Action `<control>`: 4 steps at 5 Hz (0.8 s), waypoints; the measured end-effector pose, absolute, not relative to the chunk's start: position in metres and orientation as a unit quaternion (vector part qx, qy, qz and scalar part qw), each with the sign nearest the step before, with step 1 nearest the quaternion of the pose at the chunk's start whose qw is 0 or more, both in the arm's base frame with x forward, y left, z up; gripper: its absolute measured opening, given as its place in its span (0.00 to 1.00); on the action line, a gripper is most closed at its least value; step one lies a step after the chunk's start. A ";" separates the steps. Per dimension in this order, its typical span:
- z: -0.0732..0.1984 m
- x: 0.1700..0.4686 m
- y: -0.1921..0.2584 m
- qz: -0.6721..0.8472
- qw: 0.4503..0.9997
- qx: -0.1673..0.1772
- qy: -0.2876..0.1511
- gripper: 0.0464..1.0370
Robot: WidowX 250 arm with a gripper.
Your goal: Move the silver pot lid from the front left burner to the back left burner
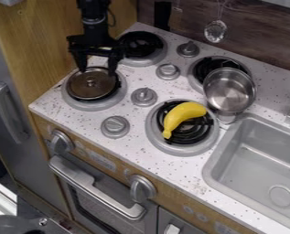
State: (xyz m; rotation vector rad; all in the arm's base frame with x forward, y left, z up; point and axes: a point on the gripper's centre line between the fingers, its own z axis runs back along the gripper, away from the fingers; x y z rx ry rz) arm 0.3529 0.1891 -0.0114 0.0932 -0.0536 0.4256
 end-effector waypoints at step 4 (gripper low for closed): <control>-0.054 0.371 0.218 0.251 0.968 0.027 -0.014 0.92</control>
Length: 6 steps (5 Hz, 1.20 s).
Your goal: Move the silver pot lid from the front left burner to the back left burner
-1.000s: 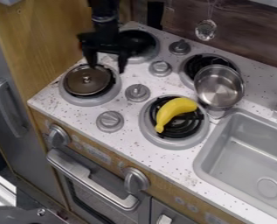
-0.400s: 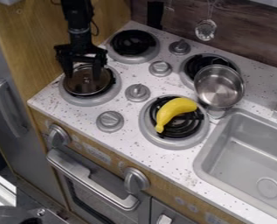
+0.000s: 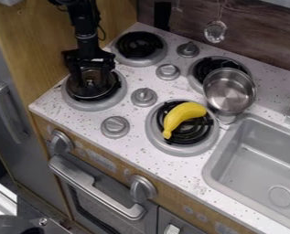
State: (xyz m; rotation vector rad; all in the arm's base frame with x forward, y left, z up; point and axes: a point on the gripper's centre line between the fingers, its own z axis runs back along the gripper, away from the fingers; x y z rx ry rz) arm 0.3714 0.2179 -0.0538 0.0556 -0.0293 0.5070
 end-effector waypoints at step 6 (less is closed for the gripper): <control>-0.006 0.458 0.164 0.145 0.978 0.011 -0.151 0.23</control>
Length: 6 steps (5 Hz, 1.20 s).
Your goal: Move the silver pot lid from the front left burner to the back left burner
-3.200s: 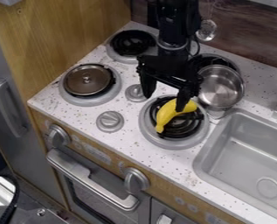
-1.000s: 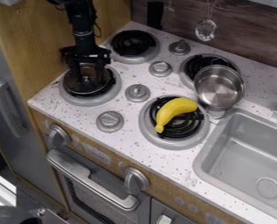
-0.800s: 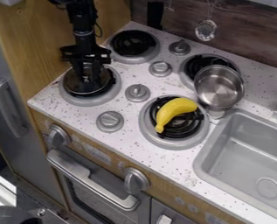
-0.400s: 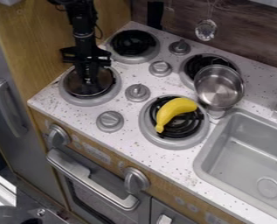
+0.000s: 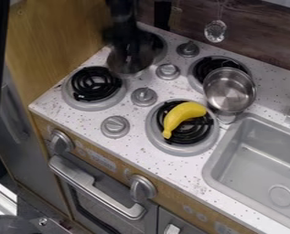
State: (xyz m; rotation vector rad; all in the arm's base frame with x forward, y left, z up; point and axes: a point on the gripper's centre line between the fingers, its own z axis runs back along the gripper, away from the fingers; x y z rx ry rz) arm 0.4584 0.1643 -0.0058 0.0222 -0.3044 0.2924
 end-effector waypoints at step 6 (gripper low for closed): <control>-0.038 0.506 0.201 0.180 0.965 0.018 -0.190 0.60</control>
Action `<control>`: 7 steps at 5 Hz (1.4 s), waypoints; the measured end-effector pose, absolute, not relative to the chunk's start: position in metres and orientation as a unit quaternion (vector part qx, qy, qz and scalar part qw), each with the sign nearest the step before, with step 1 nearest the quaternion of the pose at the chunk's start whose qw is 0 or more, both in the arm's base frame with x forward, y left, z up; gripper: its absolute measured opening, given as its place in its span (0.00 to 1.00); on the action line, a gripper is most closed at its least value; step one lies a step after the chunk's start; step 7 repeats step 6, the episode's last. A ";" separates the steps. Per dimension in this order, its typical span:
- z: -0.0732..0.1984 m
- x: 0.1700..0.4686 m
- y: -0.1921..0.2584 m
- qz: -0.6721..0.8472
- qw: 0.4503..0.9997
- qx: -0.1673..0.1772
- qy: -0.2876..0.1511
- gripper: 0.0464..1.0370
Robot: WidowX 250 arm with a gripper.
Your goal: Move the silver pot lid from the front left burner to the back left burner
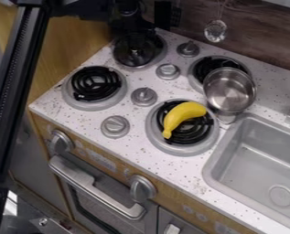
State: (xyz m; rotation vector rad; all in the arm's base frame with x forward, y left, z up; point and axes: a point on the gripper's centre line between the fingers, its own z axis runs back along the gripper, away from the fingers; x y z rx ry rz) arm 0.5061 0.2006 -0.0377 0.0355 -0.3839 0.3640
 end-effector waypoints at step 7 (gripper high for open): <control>0.029 0.348 0.089 0.092 0.988 -0.004 -0.123 0.96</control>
